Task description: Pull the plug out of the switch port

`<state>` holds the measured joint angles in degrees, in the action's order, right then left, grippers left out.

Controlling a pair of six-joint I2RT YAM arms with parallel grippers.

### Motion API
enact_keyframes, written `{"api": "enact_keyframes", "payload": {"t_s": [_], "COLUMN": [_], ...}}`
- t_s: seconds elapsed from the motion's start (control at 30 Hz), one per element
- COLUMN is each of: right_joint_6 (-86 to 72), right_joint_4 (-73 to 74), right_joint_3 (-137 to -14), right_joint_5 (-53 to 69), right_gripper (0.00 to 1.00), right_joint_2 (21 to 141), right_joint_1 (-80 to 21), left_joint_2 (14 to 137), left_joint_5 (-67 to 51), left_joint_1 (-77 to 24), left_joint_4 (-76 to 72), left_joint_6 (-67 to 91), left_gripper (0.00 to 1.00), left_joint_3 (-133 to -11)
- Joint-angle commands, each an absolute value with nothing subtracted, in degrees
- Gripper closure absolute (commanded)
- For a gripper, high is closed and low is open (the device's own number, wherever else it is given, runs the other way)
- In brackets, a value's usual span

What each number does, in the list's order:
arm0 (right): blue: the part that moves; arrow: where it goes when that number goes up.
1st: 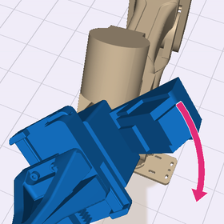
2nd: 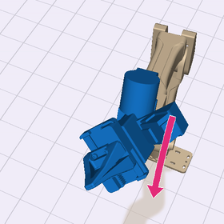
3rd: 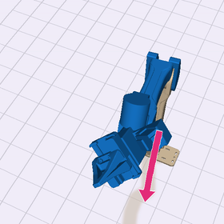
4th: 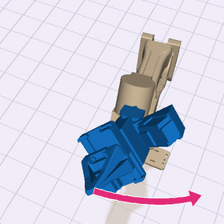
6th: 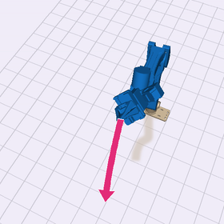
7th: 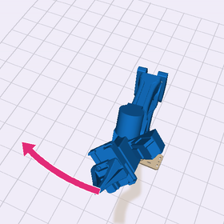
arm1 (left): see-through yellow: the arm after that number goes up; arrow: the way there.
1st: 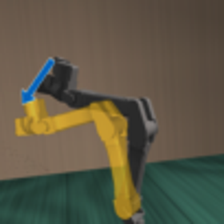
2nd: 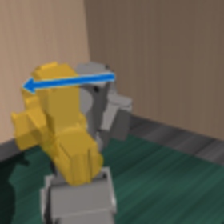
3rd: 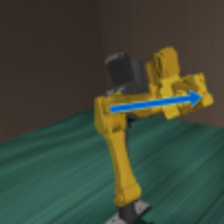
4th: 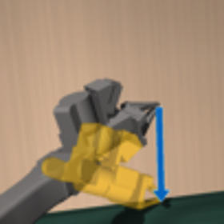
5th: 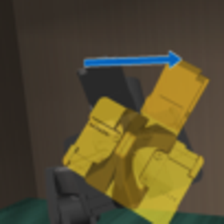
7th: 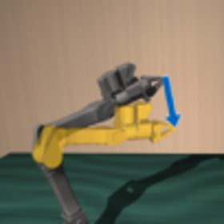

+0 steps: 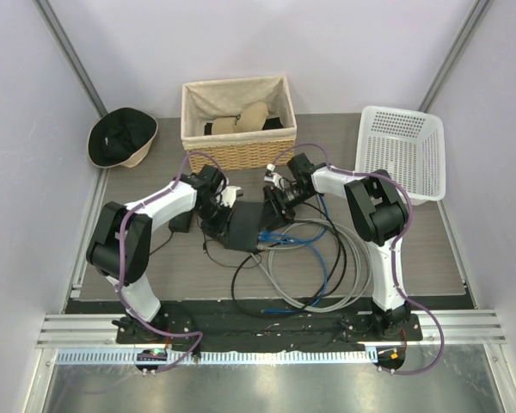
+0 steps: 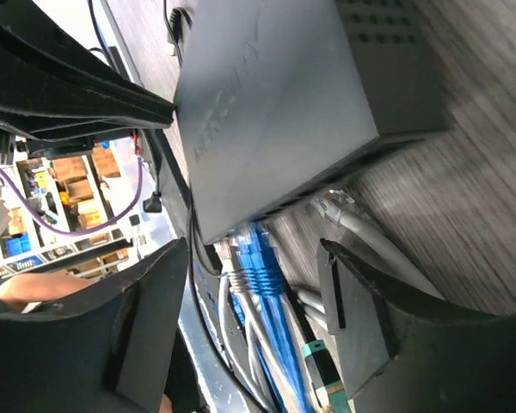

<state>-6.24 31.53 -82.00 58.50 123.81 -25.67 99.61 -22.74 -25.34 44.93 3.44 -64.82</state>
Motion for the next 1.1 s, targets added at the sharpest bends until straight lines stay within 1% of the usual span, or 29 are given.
{"api": "enact_keyframes", "payload": {"t_s": [0.0, 0.2, 0.53, 0.57, 0.77, 0.97, 1.07], "right_joint_6": [-8.0, -8.0, -7.4, -7.3, -7.1, -6.9, -5.1], "right_joint_4": [29.3, 29.2, 29.7, 29.8, 29.9, 30.5, 32.9], "right_joint_3": [-82.0, -81.8, -81.9, -81.9, -81.9, -82.2, -83.1], "right_joint_5": [60.7, 62.9, 64.9, 64.9, 64.2, 63.6, 63.5], "right_gripper": [0.33, 0.43, 0.51, 0.53, 0.61, 0.66, 0.71], "right_joint_2": [124.5, 125.6, 126.3, 126.3, 126.2, 126.3, 127.2], "right_joint_1": [-26.0, -26.0, -26.2, -26.2, -26.5, -27.0, -27.2], "left_joint_2": [103.4, 105.2, 106.7, 106.8, 107.5, 107.5, 107.5], "left_joint_5": [-20.4, -18.9, -17.8, -17.8, -17.6, -17.3, -17.2], "left_joint_1": [-25.5, -25.5, -25.6, -25.6, -25.6, -25.6, -25.5], "left_joint_4": [41.6, 41.0, 41.1, 41.2, 41.3, 41.3, 41.2], "left_joint_6": [4.6, 4.3, 3.8, 3.8, 3.9, 3.7, 3.7], "left_gripper": [1.00, 1.00, 1.00, 1.00, 1.00, 1.00, 1.00], "left_joint_3": [-63.5, -63.0, -63.4, -63.5, -64.2, -64.5, -64.4]}}
